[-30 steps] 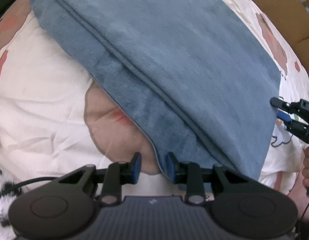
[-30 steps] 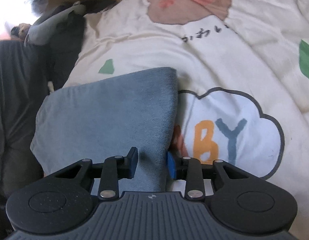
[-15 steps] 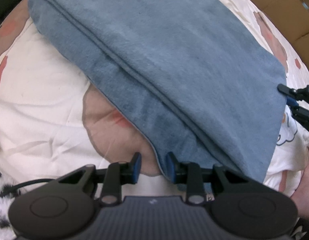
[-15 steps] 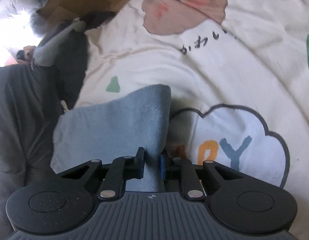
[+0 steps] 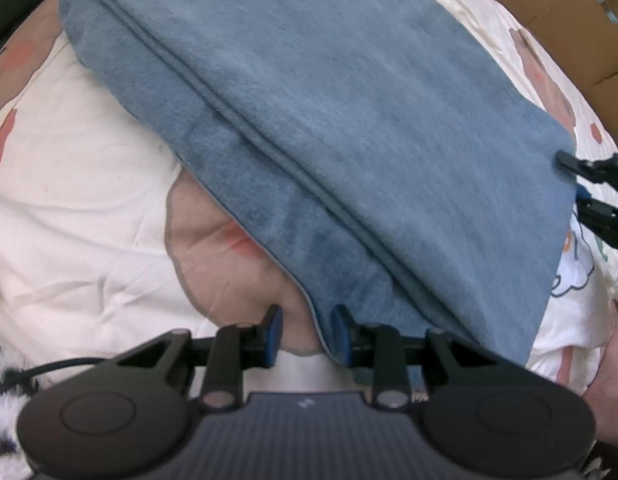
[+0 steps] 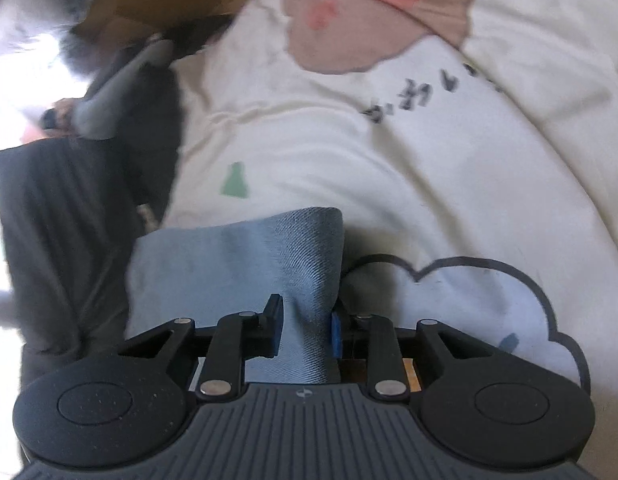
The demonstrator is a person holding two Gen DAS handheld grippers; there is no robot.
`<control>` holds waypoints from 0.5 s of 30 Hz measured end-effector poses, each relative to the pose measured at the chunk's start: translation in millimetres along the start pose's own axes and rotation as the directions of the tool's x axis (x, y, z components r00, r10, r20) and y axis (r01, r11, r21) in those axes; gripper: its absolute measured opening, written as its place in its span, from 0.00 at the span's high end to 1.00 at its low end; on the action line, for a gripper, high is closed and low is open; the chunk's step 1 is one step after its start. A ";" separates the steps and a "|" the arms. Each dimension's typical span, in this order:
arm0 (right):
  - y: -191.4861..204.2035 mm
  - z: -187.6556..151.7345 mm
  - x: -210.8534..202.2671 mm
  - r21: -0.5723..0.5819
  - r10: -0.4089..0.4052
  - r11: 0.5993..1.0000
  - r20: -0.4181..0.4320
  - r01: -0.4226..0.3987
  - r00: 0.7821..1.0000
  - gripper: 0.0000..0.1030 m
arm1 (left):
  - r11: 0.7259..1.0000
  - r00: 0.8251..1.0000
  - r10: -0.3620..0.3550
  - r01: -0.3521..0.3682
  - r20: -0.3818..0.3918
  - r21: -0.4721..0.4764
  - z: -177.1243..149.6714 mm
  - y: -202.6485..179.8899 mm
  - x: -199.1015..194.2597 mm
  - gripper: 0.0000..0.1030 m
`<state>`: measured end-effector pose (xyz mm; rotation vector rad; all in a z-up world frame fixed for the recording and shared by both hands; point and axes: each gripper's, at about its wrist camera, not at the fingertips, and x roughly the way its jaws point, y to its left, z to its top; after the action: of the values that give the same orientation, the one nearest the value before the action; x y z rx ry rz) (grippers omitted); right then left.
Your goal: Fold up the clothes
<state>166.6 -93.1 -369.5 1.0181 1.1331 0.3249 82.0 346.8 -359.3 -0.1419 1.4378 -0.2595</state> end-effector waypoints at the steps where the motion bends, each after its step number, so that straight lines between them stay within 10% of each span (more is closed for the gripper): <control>1: 1.0 -0.6 -1.9 -0.004 0.011 1.000 -0.003 -0.011 1.000 0.76 | 1.000 1.000 0.001 -0.001 0.001 0.000 0.7 0.4 -0.1 0.70; 15: -17.7 -14.2 14.3 0.049 0.024 0.999 0.001 -0.024 1.000 0.76 | 0.994 0.994 -0.079 0.084 0.072 -0.076 35.0 -18.6 -17.2 0.64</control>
<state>156.0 -85.7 -393.0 1.0753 1.1338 0.3180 113.0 331.3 -333.6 -0.2718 1.3759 -0.2627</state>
